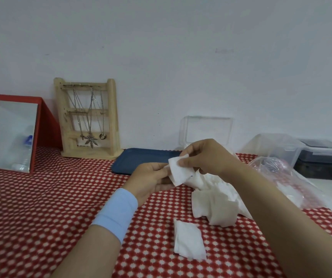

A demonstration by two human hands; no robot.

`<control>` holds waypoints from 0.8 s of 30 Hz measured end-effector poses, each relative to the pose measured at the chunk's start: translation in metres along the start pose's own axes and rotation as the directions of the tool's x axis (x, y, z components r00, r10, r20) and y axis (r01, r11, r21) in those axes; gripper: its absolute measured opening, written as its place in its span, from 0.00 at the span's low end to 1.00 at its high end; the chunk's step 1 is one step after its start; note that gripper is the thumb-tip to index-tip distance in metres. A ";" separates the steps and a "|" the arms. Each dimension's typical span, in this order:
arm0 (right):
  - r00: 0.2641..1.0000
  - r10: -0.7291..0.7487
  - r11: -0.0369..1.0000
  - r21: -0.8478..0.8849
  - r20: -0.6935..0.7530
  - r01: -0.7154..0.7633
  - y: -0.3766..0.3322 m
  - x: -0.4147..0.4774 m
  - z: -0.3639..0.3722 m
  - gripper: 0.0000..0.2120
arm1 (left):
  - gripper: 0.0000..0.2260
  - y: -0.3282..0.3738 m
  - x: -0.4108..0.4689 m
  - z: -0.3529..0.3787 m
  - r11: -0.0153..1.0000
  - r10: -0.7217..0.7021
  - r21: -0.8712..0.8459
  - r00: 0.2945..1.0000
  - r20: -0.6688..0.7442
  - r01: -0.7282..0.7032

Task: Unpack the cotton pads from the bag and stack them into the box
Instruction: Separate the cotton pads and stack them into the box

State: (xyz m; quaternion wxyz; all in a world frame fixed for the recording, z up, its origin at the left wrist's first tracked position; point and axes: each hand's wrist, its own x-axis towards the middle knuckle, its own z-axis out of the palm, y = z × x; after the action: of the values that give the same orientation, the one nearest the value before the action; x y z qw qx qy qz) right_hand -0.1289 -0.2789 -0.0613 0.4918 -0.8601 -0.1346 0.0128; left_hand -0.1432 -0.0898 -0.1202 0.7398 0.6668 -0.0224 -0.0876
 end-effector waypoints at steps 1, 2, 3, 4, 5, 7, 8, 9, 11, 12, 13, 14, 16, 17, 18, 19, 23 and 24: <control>1.000 -0.006 1.000 -0.005 0.004 0.006 -0.001 0.001 0.001 0.03 | 0.11 0.000 0.000 0.000 1.000 -0.001 0.004 1.000 0.002 0.001; 1.000 -0.011 1.000 -0.014 0.010 0.011 -0.001 0.001 0.003 0.03 | 0.11 0.001 -0.001 0.000 1.000 -0.003 -0.001 1.000 0.009 0.003; 1.000 -0.016 0.999 -0.031 0.012 0.017 -0.001 0.001 0.005 0.04 | 0.11 0.002 -0.001 0.000 1.000 -0.004 -0.010 1.000 0.018 0.004; 1.000 -0.023 0.998 -0.058 0.008 0.024 0.000 0.002 0.007 0.04 | 0.11 0.003 -0.002 0.001 1.000 -0.006 -0.022 1.000 0.031 0.007; 1.000 -0.031 0.995 -0.092 -0.001 0.031 0.001 0.002 0.008 0.05 | 0.12 0.003 -0.002 0.001 0.999 -0.011 -0.029 0.999 0.043 0.012; 0.999 -0.045 0.989 -0.142 -0.025 0.041 0.003 0.004 0.009 0.06 | 0.15 0.005 -0.001 0.001 0.998 -0.032 -0.056 0.998 0.052 0.035; 0.998 -0.054 0.986 -0.161 -0.038 0.047 0.004 0.004 0.010 0.07 | 0.16 0.007 -0.001 0.001 0.995 -0.051 -0.087 0.997 0.051 0.055; 0.996 -0.067 0.980 -0.189 -0.054 0.056 0.004 0.005 0.010 0.08 | 0.18 0.008 -0.001 0.001 0.991 -0.064 -0.110 0.996 0.056 0.069; 0.994 -0.089 0.968 -0.243 -0.068 0.070 0.005 0.004 0.012 0.14 | 0.17 0.008 -0.002 -0.001 0.998 -0.039 -0.048 0.997 0.073 0.042; 0.996 -0.080 0.968 -0.241 -0.050 0.066 0.005 0.004 0.012 0.17 | 0.16 0.007 -0.003 -0.003 1.000 -0.011 0.019 0.997 0.077 0.010; 0.998 -0.057 0.974 -0.219 -0.019 0.052 0.006 0.004 0.012 0.18 | 0.15 0.005 -0.002 -0.005 0.997 0.005 0.072 0.997 0.076 -0.010; 0.999 -0.033 0.980 -0.196 0.015 0.035 0.006 0.003 0.012 0.18 | 0.14 0.004 -0.001 -0.007 0.995 0.005 0.099 0.998 0.067 -0.012; 0.999 -0.011 0.983 -0.182 0.042 0.018 0.005 0.002 0.011 0.17 | 0.14 0.001 0.001 -0.011 0.996 -0.005 0.094 0.999 0.044 0.000; 0.999 -0.008 0.981 -0.192 0.031 0.014 0.005 0.003 0.012 0.17 | 0.13 0.001 0.002 -0.012 0.996 -0.003 0.093 0.999 0.032 0.000; 1.000 -0.014 0.975 -0.223 0.011 0.016 0.004 0.003 0.012 0.16 | 0.12 0.001 0.003 -0.013 0.995 0.004 0.102 1.000 0.014 -0.005; 0.999 -0.037 0.959 -0.281 -0.010 0.033 0.001 0.002 0.011 0.15 | 0.11 0.000 0.003 -0.014 0.993 0.012 0.116 1.000 -0.013 -0.011; 0.928 -0.045 0.869 -0.444 0.369 0.218 -0.018 -0.014 0.009 0.09 | 0.08 -0.007 0.011 -0.024 0.989 0.040 0.147 0.990 -0.137 -0.020; 0.841 0.054 0.872 -0.436 0.539 0.224 -0.023 -0.019 0.011 0.11 | 0.08 -0.008 0.013 -0.025 0.985 0.048 0.171 0.985 -0.166 -0.019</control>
State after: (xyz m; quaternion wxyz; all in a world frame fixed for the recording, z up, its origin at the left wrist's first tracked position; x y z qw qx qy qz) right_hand -0.1538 -0.2626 -0.0495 0.2045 -0.9096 -0.3043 0.1953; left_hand -0.1278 -0.0679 -0.1320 0.6811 0.7317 0.0219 -0.0156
